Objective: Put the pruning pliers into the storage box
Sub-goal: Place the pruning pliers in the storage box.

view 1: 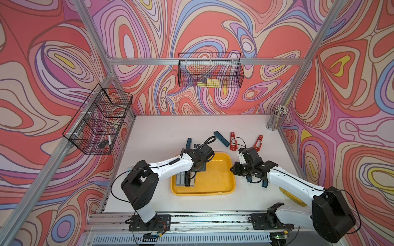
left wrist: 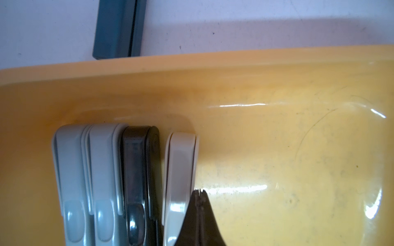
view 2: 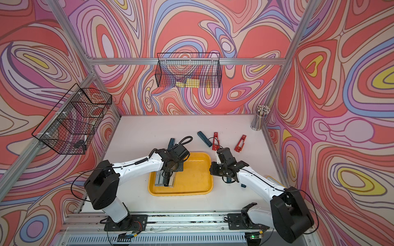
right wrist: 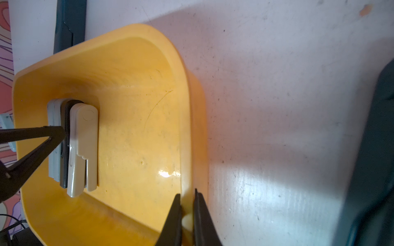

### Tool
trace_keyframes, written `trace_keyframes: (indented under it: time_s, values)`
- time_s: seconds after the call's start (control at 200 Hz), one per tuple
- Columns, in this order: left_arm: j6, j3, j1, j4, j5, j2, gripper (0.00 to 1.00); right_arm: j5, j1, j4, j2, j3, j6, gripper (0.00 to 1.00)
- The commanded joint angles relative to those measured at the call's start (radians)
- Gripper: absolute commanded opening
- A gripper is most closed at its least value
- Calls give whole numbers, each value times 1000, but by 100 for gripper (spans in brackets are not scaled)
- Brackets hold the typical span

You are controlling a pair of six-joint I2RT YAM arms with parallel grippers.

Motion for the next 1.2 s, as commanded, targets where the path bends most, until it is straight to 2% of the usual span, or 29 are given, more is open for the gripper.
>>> trace_keyframes:
  time_s: [0.0, 0.31, 1.197]
  values:
    - [-25, 12, -17, 10, 20, 16, 0, -20, 4, -8, -2, 27, -18, 12]
    - [-69, 32, -52, 12, -4, 96, 0, -31, 4, -7, 9, 41, -20, 12]
    - [-104, 12, -53, -25, -87, 126, 0, -30, 4, 3, 7, 24, -22, 12]
